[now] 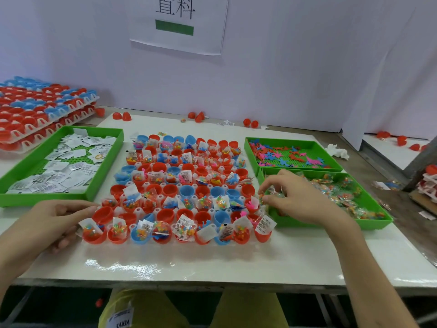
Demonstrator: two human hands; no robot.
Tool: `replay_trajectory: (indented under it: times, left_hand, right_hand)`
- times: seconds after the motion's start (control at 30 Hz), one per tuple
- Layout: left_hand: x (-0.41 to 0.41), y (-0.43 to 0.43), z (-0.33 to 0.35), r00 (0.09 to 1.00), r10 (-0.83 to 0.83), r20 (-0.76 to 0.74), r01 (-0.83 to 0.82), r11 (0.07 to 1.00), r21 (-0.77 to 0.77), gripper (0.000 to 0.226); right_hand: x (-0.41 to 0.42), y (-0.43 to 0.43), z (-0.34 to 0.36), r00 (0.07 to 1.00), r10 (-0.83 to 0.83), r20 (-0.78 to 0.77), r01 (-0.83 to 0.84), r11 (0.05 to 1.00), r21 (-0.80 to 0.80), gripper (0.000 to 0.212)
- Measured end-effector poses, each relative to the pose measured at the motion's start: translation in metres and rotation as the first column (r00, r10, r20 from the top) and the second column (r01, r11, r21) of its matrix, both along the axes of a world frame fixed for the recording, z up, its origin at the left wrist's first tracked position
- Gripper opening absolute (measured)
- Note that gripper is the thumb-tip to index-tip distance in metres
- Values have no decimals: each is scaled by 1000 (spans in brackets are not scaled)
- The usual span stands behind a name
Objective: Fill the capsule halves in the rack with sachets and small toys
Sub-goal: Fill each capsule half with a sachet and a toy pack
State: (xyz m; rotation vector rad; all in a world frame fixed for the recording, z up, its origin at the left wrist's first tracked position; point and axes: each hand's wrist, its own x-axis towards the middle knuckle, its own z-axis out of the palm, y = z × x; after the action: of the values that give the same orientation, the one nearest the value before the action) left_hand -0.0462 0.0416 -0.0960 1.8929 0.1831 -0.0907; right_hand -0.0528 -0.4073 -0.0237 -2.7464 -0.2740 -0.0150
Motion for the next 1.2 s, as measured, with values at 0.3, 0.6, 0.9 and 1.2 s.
replay_trajectory:
  times: [0.3, 0.6, 0.9, 1.2]
  left_hand:
    - [-1, -2, 0, 1000, -13, 15, 13, 1000, 7, 15]
    - [-2, -2, 1, 1000, -15, 7, 15, 1000, 13, 16]
    - [-1, -1, 1, 1000, -10, 11, 10, 1000, 14, 16]
    - [-2, -1, 0, 1000, 2, 14, -2, 1000, 0, 15]
  right_hand:
    - [0, 0, 7, 996, -56, 72, 45, 990, 137, 17]
    - [-2, 9, 3, 986, -100, 132, 74, 980, 187, 18]
    - [-6, 5, -5, 988, -83, 127, 62, 985, 163, 15]
    - [-6, 2, -5, 997, -32, 66, 21, 987, 160, 7]
